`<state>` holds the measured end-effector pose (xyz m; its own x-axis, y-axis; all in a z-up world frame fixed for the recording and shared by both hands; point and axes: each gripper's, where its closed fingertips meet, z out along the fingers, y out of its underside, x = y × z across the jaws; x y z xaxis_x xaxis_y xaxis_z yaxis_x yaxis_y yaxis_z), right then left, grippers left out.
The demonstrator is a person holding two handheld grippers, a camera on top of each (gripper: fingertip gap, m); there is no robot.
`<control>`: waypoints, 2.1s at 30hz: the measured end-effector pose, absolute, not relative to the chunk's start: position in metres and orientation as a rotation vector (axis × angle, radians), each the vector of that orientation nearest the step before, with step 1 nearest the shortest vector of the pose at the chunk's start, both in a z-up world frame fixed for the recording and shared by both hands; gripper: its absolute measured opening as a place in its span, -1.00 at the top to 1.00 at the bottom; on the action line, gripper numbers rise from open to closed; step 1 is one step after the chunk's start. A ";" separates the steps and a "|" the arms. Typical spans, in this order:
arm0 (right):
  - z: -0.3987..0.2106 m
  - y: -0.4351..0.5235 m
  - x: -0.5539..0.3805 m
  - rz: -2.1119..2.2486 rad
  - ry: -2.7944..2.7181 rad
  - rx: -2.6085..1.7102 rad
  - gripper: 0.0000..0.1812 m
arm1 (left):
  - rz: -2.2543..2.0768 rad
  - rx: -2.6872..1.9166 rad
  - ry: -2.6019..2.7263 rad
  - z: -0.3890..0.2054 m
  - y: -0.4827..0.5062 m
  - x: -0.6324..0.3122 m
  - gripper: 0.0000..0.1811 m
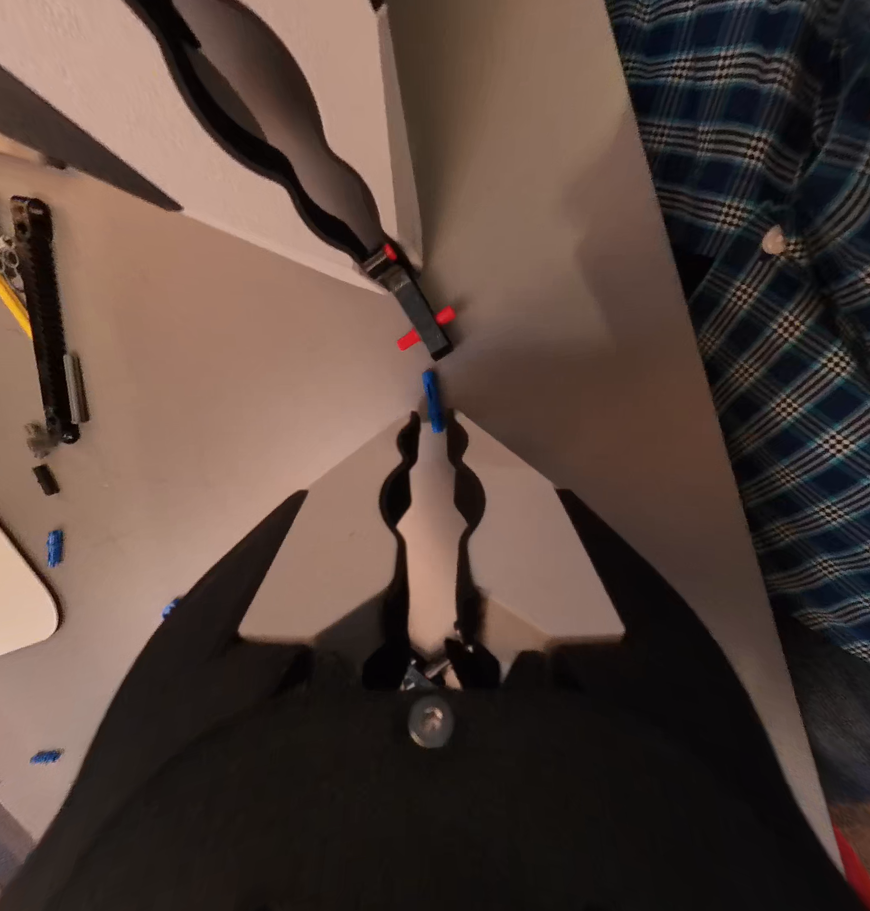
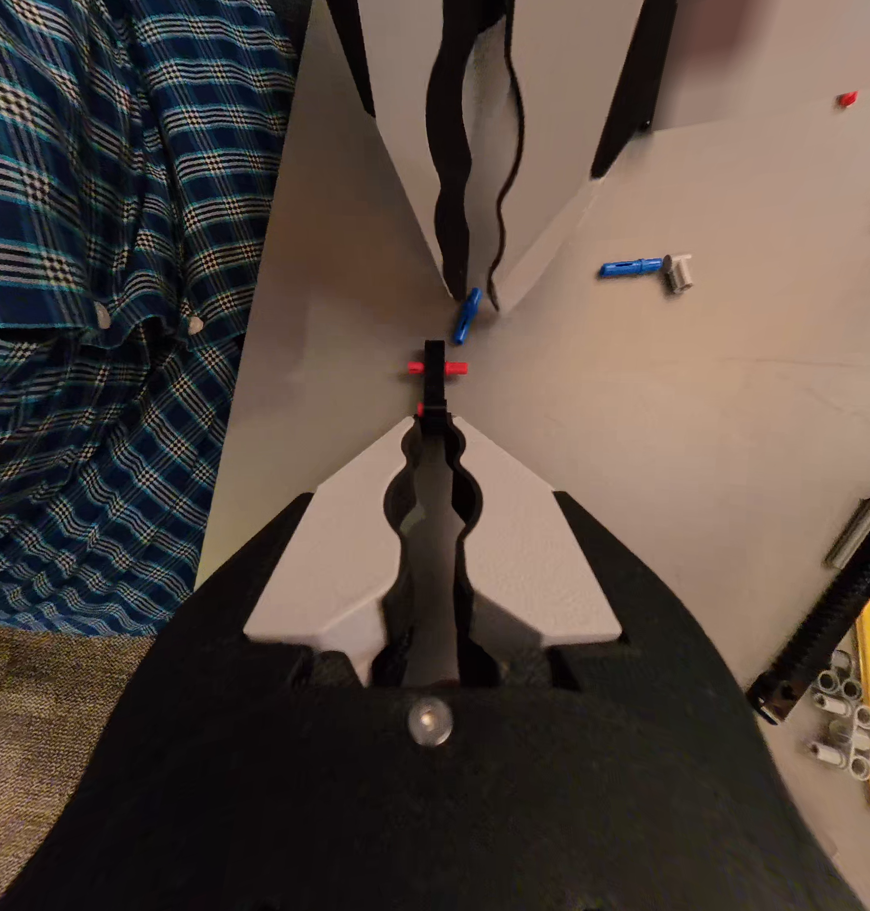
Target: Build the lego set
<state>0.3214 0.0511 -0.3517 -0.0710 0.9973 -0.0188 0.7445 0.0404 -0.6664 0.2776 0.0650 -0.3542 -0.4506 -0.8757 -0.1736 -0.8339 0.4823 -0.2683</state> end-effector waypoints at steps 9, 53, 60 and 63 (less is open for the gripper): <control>-0.350 0.048 0.320 0.811 -1.854 -1.791 0.81 | -0.281 -1.460 2.411 -0.355 0.064 0.280 0.98; -0.331 0.055 0.306 0.531 -1.034 -2.171 0.12 | -0.274 -1.860 1.875 -0.318 0.054 0.237 0.97; -0.346 0.064 0.305 0.429 -1.037 -2.171 0.18 | -0.268 -1.894 1.792 -0.323 0.047 0.239 0.97; -0.349 0.066 0.310 0.424 -1.032 -2.187 0.22 | -0.303 -1.906 1.782 -0.327 0.046 0.240 0.97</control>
<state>0.3097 0.0657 -0.3491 0.6336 0.7736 -0.0069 0.5546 -0.4604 -0.6931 0.2403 0.0464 -0.3273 0.1143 -0.9775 -0.1771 -0.8640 -0.0099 -0.5033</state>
